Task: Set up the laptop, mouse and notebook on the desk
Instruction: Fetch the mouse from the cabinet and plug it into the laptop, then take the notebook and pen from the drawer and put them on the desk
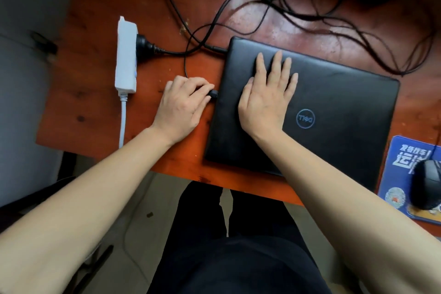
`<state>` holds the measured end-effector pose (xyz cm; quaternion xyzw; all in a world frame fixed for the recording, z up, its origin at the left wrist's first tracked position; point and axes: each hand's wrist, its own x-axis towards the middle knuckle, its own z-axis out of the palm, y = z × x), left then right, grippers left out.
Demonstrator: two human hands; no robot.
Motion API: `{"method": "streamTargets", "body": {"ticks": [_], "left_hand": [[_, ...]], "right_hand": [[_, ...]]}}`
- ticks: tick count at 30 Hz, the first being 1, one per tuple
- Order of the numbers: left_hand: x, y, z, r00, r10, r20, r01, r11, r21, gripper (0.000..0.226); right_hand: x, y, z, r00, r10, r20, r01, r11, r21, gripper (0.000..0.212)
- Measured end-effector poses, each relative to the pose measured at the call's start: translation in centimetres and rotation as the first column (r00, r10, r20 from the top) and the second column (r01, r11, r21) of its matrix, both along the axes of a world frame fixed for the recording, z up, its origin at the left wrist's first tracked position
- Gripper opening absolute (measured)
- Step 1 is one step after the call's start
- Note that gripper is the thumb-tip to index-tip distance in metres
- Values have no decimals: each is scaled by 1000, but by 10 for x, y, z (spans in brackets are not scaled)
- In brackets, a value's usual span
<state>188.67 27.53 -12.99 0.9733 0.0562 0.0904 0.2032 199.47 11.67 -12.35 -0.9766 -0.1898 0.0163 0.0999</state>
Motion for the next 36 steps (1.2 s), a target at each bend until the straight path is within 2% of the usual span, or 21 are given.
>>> {"method": "streamTargets", "body": {"ticks": [3,6,8,12,16,20,24,27,32,34,36], "left_hand": [[1,-3,23,989,15,-145,-21,999,-33,35],[4,-1,54,953,105,-285,-109,994,1,47],[9,5,84,951,191,-244,-182,981,59,51],[24,19,161,929,355,-101,-327,919,218,61],[30,28,250,890,441,116,-453,828,331,69],[21,24,308,832,506,229,-555,742,376,70],[-10,3,343,695,652,303,-718,606,343,72],[-43,-26,349,584,768,261,-802,499,328,73],[-131,-73,359,426,882,202,-852,316,418,74],[-185,-90,370,324,926,194,-860,203,467,74],[-251,-109,386,179,961,210,-873,57,484,75]], "right_hand": [[6,-7,15,990,74,-121,-72,997,16,56],[10,-24,43,973,133,-189,-129,991,33,60],[13,-38,73,974,191,-124,-191,982,9,62],[36,-52,144,942,319,103,-318,948,-23,63],[67,-48,226,876,340,341,-378,924,50,64],[84,-43,278,841,325,433,-421,896,144,68],[90,-40,304,767,439,468,-561,813,158,71],[85,-36,305,737,501,453,-637,740,218,73],[36,6,313,592,666,453,-805,516,294,76],[-8,31,323,529,725,440,-847,421,325,77],[-66,53,337,419,793,442,-899,297,321,78]]}}
